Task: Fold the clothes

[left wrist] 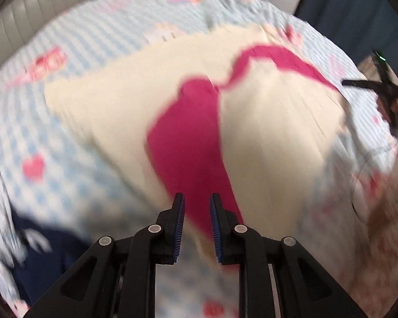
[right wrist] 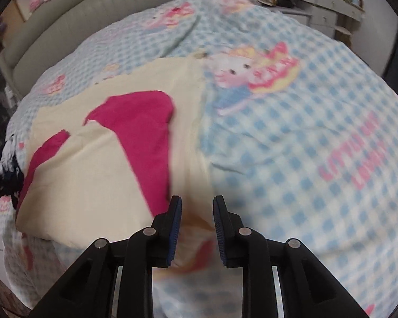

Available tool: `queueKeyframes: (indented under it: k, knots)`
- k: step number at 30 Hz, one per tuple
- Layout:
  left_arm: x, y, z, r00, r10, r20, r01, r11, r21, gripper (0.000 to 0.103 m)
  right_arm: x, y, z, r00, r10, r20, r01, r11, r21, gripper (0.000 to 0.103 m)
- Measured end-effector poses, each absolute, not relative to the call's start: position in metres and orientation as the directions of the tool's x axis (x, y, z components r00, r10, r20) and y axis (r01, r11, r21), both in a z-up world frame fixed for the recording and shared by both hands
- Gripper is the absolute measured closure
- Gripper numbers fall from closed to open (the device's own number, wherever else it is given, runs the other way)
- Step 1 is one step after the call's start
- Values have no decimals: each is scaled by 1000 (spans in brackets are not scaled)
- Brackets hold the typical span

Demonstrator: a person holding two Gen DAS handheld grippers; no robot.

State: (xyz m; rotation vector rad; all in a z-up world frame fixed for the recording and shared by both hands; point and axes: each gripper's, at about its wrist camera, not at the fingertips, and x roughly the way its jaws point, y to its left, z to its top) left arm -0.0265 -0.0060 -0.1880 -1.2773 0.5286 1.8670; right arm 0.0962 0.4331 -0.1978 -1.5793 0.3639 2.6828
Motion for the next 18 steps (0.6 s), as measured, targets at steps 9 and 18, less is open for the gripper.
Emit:
queueKeyframes:
  k: [9, 18]
  knots:
    - [-87, 71, -227, -249, 279, -928, -846, -528, 68, 86, -15, 333, -249, -459, -261, -849, 125, -965, 229, 79]
    - [-110, 49, -200, -276, 367, -889, -731, -681, -54, 86, 14, 385, -218, -538, -104, -836, -61, -985, 162, 78]
